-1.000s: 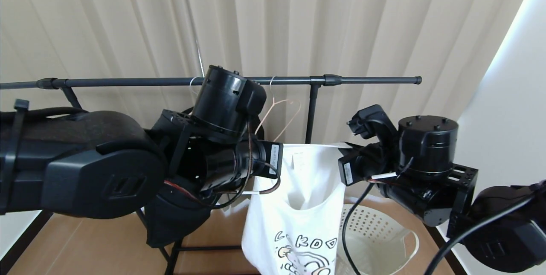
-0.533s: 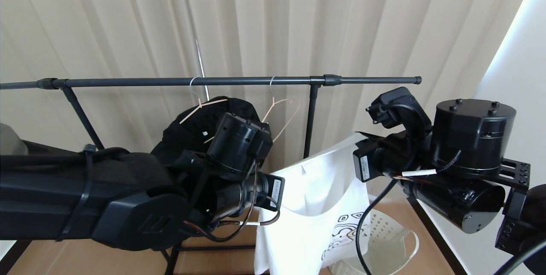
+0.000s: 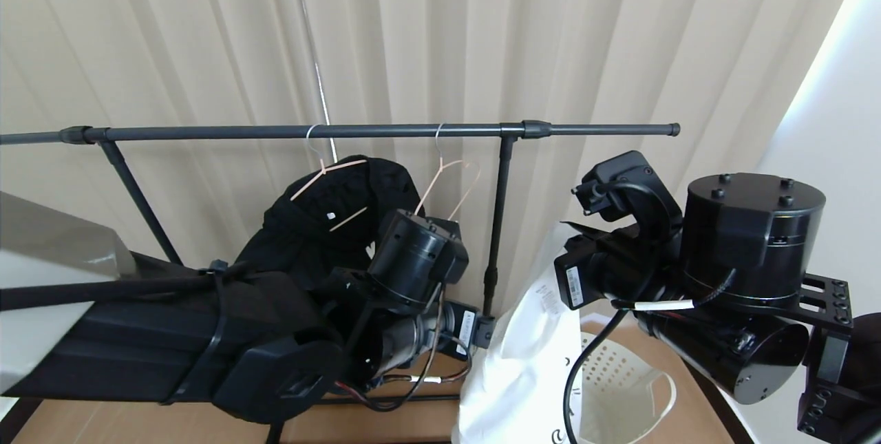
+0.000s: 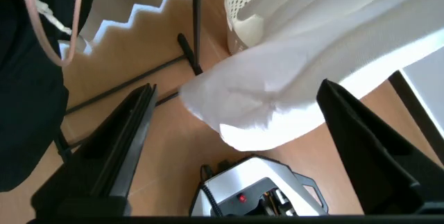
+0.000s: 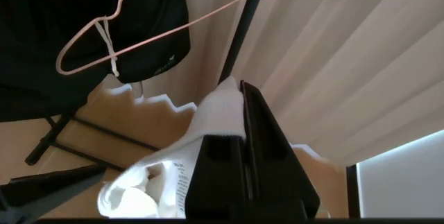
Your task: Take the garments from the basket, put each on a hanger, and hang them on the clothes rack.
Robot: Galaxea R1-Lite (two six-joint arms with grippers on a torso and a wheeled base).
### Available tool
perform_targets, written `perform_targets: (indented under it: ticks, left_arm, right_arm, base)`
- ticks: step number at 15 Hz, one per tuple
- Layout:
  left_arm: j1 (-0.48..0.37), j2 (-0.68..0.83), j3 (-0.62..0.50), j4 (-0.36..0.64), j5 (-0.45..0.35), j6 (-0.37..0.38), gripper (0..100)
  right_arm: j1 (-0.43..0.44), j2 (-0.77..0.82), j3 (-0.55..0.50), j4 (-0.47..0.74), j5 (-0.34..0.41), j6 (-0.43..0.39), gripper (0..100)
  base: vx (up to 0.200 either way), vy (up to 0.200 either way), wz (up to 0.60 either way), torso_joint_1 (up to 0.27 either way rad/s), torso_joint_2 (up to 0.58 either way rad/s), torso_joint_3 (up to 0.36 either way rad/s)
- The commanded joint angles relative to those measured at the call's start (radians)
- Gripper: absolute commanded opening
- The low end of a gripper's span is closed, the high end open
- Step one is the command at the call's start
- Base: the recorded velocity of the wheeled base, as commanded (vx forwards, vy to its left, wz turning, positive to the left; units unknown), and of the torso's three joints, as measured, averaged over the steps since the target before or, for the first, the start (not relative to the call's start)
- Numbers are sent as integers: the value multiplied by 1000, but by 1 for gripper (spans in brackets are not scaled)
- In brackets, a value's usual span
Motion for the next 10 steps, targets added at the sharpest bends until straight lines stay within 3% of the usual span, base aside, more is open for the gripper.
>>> perform_targets:
  ticks: [1,5,7,10]
  left_arm:
    - [-21,25,7,-10,0,0,100]
    - [-67,-6,134,-131,-52,63,100]
    - [-67,3,137,-195,-63,78,100]
    - [-63,55,80,-197,-24,69,100]
  right_arm:
    - [3,5,-1,-1,1,-1,0]
    - [1,15,-15,-4,-18,-1,0]
    - [1,14,-20,-4,-19,1,0]
    - [3,-6,-20,-10,-19,1,0]
  base:
    - [0,0,0,0,0,0]
    - [0,0,0,0,0,0]
    - [0,0,0,0,0,0]
    - [0,0,0,0,0,0]
